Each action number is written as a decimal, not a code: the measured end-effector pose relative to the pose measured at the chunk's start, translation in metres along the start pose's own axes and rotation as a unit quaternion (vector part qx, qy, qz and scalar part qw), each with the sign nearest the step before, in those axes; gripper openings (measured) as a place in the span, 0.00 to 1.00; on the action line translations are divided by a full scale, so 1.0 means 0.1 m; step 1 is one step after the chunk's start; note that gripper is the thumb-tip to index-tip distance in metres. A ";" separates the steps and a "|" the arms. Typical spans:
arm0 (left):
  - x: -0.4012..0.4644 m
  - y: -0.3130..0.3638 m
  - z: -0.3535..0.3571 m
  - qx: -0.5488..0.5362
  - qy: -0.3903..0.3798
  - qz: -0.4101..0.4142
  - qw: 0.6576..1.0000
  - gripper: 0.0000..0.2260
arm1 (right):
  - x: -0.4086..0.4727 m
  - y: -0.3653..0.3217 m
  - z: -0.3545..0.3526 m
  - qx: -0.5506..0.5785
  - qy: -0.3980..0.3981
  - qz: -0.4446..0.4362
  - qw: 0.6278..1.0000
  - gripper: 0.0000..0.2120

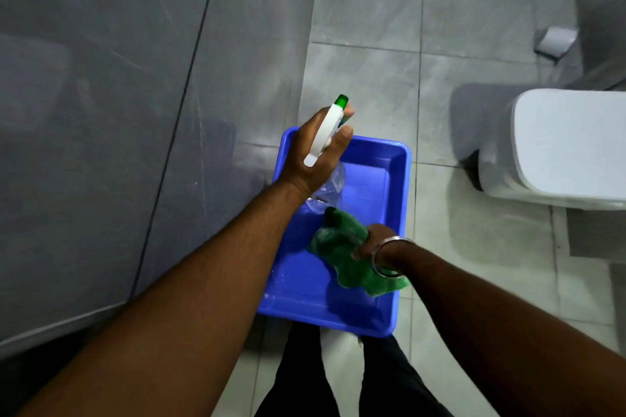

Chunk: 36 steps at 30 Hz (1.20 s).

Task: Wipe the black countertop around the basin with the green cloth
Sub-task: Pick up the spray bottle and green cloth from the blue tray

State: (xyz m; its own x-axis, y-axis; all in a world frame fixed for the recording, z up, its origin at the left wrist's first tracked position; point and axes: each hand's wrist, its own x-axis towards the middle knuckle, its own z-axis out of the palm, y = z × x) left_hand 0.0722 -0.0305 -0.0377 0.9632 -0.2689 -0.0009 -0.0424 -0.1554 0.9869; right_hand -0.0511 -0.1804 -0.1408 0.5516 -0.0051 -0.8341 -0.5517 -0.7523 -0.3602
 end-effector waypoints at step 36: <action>0.38 1.28 0.27 0.038 0.014 0.012 0.999 0.02 | -1.81 -1.17 -3.25 0.494 0.297 -0.302 0.759 0.05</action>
State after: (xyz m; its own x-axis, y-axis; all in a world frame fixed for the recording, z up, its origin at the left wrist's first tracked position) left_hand 0.0962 -0.0863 0.0842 0.9688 -0.2461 0.0279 -0.0841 -0.2207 0.9717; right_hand 0.1170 -0.3054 0.1885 0.9132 -0.3737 -0.1624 -0.1240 0.1248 -0.9844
